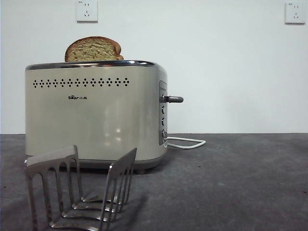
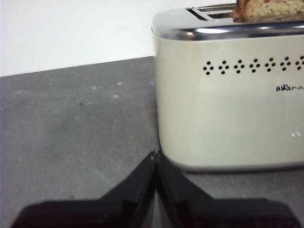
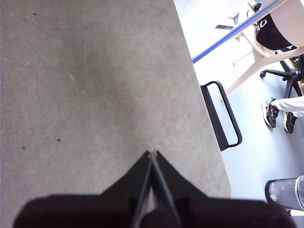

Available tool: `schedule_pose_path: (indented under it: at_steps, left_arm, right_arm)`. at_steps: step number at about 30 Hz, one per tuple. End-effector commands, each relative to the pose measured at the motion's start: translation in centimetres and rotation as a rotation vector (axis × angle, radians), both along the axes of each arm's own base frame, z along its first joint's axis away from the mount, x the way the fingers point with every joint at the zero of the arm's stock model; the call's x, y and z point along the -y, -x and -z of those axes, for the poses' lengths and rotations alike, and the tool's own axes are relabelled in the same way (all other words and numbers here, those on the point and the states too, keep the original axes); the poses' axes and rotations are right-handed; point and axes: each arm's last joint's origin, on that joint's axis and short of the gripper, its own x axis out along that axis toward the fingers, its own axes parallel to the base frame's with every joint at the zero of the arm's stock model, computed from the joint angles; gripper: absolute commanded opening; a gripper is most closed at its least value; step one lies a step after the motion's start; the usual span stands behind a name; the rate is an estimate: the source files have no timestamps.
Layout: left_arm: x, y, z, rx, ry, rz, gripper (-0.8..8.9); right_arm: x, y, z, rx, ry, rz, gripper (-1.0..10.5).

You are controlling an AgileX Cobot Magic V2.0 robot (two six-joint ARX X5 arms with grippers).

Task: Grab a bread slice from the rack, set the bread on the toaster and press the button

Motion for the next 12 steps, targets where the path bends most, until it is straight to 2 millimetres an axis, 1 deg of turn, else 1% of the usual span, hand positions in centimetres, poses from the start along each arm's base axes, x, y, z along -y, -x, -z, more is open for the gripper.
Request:
schedule_pose_path:
  at_steps: [1,7,12]
  left_arm:
    - [-0.12,0.29,0.3,-0.004,0.023,-0.039,-0.03]
    - [-0.31,0.5,0.54,-0.025,0.012,-0.105,-0.03]
    - [-0.39,1.12,0.94,-0.053,0.007,-0.134,-0.03]
  right_arm:
    - [0.0,0.0,0.15,-0.024,0.008,0.0,0.0]
    - [0.0,0.0,0.15,-0.024,0.008,0.0,0.0]
    - [0.0,0.0,0.15,-0.024,0.008,0.0,0.0]
